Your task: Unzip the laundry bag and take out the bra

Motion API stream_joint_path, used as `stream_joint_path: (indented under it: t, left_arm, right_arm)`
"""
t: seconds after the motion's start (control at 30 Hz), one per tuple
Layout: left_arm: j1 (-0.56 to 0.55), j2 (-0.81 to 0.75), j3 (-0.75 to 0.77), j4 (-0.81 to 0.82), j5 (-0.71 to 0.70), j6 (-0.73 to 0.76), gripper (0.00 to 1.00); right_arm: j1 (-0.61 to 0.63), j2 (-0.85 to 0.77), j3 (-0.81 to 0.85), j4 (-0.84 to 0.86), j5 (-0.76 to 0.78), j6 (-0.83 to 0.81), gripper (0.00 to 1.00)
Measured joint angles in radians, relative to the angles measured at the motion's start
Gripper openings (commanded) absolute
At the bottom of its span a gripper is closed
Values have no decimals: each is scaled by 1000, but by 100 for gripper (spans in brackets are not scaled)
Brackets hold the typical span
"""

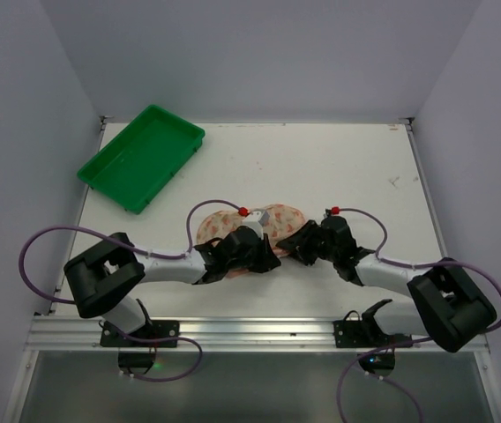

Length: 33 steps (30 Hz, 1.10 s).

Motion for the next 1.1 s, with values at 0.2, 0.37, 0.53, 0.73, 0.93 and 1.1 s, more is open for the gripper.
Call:
stream_joint_path:
  t: [0.2,0.37,0.53,0.73,0.93,1.1]
  left_arm:
    - [-2,-8,-6,-21,-33,-3,0]
    - [18,-97,-76,-50,-115,-26,0]
    - [122,-269,-252,-100,-167,-44,0]
    - [222,-483,-331,-214,-221,-27,0]
    - [228,-556,-330,-230,-196,40,0]
    - [214,-466,-328,-183,-112,39,0]
  right_arm:
    - [-5,-7,0,30,-10,20,0]
    - [-142,-81,0,-39,-87,-11,0]
    - [-315,-154,47,-170,-167,-128,0]
    - [-388,-60,212,-301,-318,-296,0]
    - [-396,29,331,-370,-355,-418,80]
    - [-360,-49,323,-399,-243,-431,99]
